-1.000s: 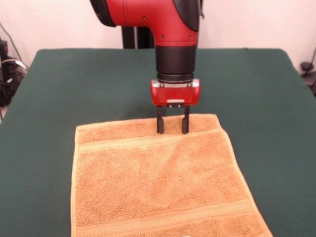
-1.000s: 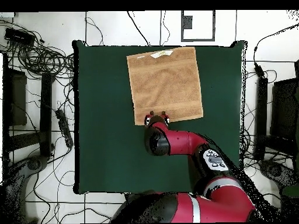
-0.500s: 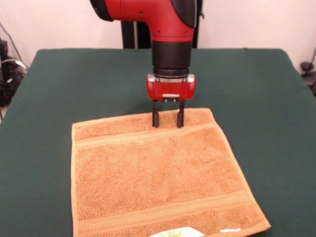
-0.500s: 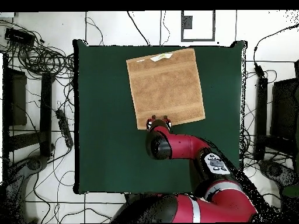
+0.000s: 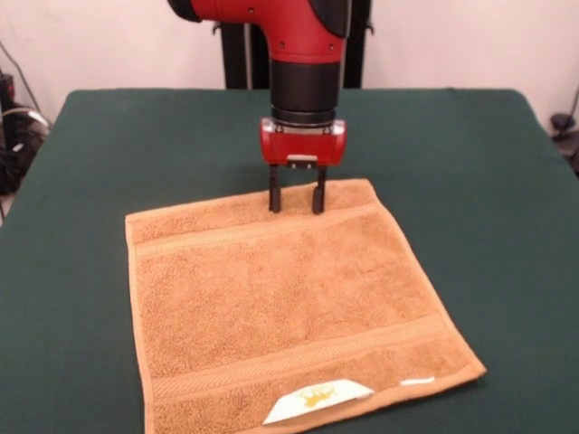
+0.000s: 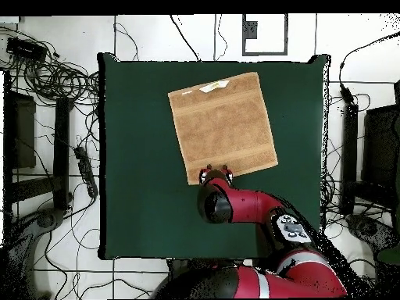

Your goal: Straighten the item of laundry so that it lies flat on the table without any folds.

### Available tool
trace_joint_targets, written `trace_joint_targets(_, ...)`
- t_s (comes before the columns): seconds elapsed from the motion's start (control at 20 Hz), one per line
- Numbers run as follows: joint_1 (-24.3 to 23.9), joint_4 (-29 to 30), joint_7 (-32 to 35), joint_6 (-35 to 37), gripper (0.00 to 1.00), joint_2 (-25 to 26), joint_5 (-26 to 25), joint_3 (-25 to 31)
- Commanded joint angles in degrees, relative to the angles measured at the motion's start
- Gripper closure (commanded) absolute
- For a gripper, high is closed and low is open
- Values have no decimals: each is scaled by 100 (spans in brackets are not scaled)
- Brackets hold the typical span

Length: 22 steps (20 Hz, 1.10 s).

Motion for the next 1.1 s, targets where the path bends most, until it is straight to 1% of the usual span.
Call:
trace_joint_targets(0.05, -62, 1117, 566, 1160, 0, 591, -175, -176)
trace_joint_targets(0.3, -87, 1204, 561, 1161, 0, 483, -155, -152)
trace_joint_targets(0.35, -83, 1208, 601, 1046, 0, 475, -155, -139)
trace_joint_targets(0.5, -164, 1145, 739, 366, 0, 483, -259, 104)
trace_joint_targets(0.55, -165, 1105, 821, 30, 0, 444, -300, 198)
trace_joint_targets(0.7, -114, 891, 893, -325, 0, 257, -297, 493)
trace_joint_targets(0.8, -86, 806, 835, -9, 0, -39, -174, 680)
trace_joint_targets(1.0, -134, 714, 634, 888, 0, -769, 112, 1072)
trace_joint_targets(1.1, -155, 637, 585, 1290, 0, -1006, 289, 1225)
